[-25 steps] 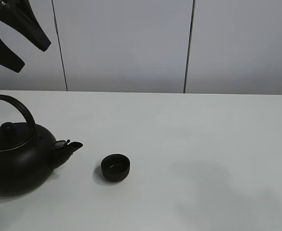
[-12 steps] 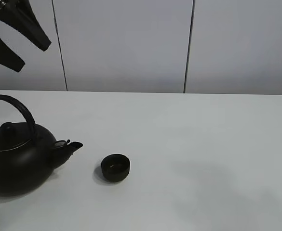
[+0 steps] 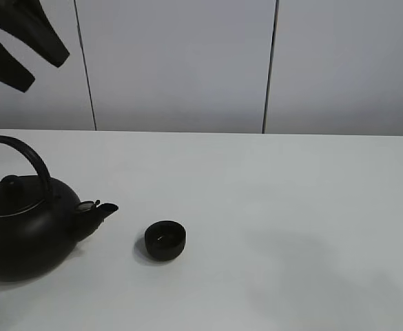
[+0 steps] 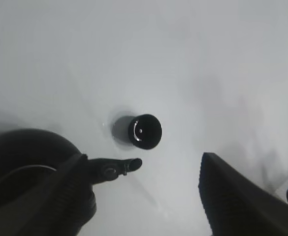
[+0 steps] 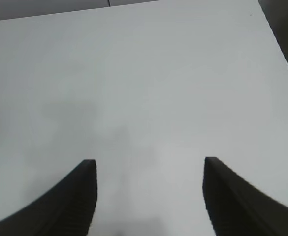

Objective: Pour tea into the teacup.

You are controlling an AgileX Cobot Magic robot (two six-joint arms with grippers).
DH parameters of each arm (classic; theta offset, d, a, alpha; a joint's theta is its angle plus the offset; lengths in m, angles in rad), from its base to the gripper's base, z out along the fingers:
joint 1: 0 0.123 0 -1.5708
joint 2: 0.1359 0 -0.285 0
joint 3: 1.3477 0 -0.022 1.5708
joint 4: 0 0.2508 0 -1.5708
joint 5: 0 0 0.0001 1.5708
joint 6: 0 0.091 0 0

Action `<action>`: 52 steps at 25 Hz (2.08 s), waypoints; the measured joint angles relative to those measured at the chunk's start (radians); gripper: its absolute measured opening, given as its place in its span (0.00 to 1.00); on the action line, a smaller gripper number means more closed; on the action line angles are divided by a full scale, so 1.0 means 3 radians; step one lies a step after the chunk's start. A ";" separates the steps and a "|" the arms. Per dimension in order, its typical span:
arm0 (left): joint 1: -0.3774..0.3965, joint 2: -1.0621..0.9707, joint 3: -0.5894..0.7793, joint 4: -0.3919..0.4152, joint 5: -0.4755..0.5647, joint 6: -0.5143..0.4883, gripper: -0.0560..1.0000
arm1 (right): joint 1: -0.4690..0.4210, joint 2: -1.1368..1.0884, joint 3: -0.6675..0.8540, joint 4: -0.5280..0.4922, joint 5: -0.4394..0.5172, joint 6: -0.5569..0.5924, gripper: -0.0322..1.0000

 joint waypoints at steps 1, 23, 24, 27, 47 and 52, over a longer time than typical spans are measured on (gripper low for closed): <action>0.0000 -0.0052 0.0000 -0.0001 -0.0070 0.0040 0.50 | 0.0000 0.0000 0.0000 0.0000 0.0000 0.0000 0.45; -0.0049 -0.2654 0.1112 0.1002 -0.1965 0.0057 0.51 | 0.0000 0.0000 0.0000 0.0000 0.0000 0.0000 0.45; -0.0049 -0.2758 0.1321 0.1091 -0.2071 -0.0046 0.51 | 0.0000 0.0000 0.0000 0.0000 0.0000 0.0000 0.45; -0.0049 -0.3054 0.1888 0.1345 -0.2382 -0.0386 0.51 | 0.0000 0.0000 0.0000 0.0000 0.0000 0.0000 0.45; -0.0049 -0.3232 0.3704 0.2178 -0.3958 -0.1381 0.58 | 0.0000 0.0000 0.0000 0.0000 0.0000 0.0000 0.45; -0.0049 -0.3000 0.3972 0.2713 -0.4655 -0.2007 0.59 | 0.0000 0.0000 0.0000 0.0000 0.0000 0.0000 0.45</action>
